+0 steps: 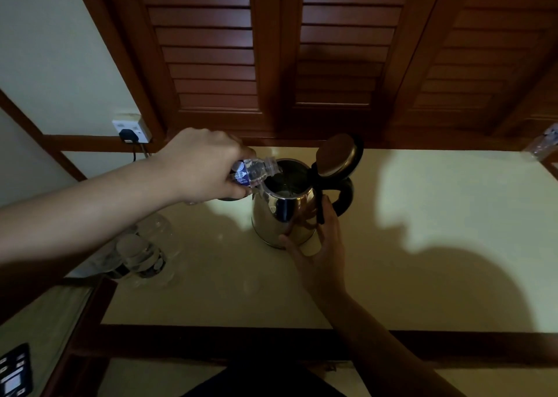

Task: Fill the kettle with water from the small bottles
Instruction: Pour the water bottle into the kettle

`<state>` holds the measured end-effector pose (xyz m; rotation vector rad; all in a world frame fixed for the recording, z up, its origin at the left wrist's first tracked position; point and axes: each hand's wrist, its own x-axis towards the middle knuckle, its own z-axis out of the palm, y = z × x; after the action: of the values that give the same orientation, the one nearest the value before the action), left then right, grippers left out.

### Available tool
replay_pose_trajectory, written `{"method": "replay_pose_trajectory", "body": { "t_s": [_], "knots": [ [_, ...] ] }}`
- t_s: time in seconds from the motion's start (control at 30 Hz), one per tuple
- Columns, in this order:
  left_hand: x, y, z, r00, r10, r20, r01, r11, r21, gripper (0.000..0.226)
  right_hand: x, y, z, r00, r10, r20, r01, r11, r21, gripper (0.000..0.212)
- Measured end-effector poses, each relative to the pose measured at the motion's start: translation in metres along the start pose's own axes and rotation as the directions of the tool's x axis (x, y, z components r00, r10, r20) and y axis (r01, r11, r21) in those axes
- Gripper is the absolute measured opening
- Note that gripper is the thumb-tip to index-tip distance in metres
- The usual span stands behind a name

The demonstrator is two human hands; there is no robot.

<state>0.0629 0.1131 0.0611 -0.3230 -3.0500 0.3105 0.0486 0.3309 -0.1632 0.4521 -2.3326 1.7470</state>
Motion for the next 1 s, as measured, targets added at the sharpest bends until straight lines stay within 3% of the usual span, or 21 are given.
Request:
{"method": "replay_pose_trajectory", "body": {
  "t_s": [1.0],
  "knots": [
    [0.004, 0.002, -0.011, 1.0, -0.017, 0.007, 0.016, 0.998, 0.055, 0.069, 0.0, 0.008, 0.0, 1.0, -0.024, -0.008, 0.024, 1.0, 0.004, 0.107]
  ]
}}
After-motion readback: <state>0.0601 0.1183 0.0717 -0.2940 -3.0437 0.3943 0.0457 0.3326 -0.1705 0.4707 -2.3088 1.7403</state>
